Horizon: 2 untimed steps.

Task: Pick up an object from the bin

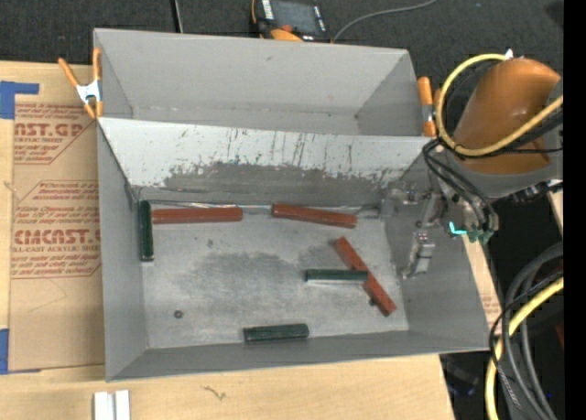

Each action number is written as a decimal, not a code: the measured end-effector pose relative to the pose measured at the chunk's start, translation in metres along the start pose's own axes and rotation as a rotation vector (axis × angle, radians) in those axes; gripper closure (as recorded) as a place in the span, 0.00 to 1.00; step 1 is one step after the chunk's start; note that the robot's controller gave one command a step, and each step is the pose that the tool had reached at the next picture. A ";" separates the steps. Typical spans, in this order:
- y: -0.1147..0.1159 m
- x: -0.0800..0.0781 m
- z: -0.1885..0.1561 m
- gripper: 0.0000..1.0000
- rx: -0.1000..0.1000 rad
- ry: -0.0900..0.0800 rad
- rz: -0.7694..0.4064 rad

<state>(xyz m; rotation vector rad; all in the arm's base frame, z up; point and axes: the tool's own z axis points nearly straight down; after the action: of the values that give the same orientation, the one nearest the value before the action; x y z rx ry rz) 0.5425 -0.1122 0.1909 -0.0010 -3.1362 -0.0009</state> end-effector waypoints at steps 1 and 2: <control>-0.006 -0.006 0.125 0.00 -0.001 0.001 -0.132; 0.069 0.008 0.122 0.00 -0.003 -0.005 -0.263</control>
Offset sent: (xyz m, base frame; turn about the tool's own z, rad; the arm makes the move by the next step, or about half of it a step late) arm 0.0068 -0.0071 -0.1209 -0.1314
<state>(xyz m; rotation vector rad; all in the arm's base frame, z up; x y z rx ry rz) 0.5337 -0.0427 0.0694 0.4110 -3.1142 -0.0061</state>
